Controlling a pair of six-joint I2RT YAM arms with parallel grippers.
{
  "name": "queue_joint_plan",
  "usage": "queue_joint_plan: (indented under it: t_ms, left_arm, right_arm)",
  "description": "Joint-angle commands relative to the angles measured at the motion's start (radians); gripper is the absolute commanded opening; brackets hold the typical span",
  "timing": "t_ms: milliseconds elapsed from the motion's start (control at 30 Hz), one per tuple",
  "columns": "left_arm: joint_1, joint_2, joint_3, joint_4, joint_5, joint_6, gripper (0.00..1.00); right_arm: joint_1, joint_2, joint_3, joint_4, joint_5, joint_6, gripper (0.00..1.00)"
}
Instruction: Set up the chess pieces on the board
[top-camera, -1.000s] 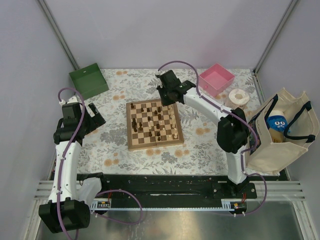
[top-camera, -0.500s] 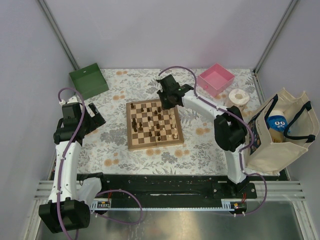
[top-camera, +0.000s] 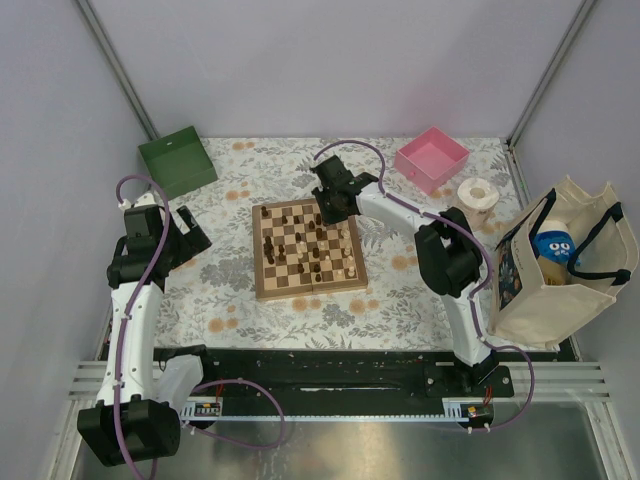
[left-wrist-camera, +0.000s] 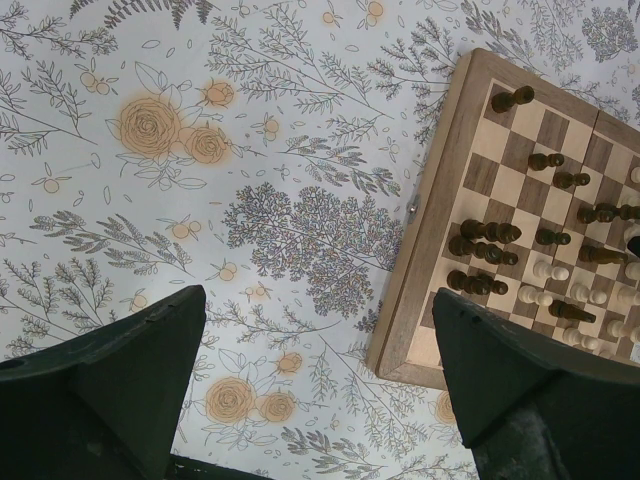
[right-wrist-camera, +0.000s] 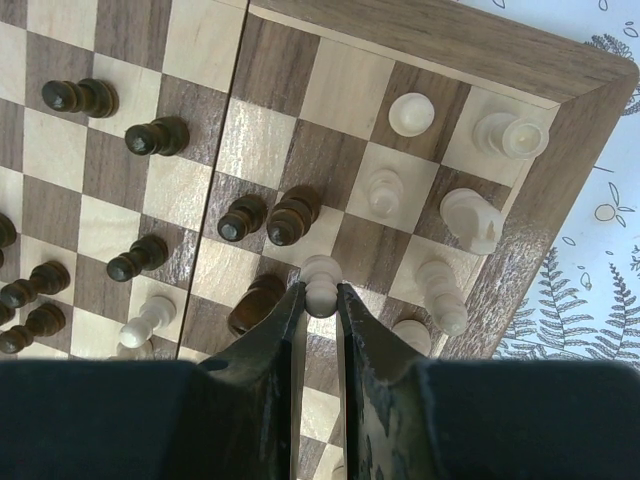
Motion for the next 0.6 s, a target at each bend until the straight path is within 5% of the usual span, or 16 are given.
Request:
queue_joint_plan:
  t_ms: [0, 567]
  left_arm:
    - [0.005, -0.002, 0.0, 0.036, 0.018, 0.013, 0.99]
    - [0.006, 0.0, -0.002, 0.036, 0.018, 0.013, 0.99]
  right_arm:
    - [-0.015, 0.015, 0.053, 0.015, 0.02, 0.01, 0.17]
    - [-0.018, 0.029, 0.05, -0.007, 0.012, 0.008, 0.17]
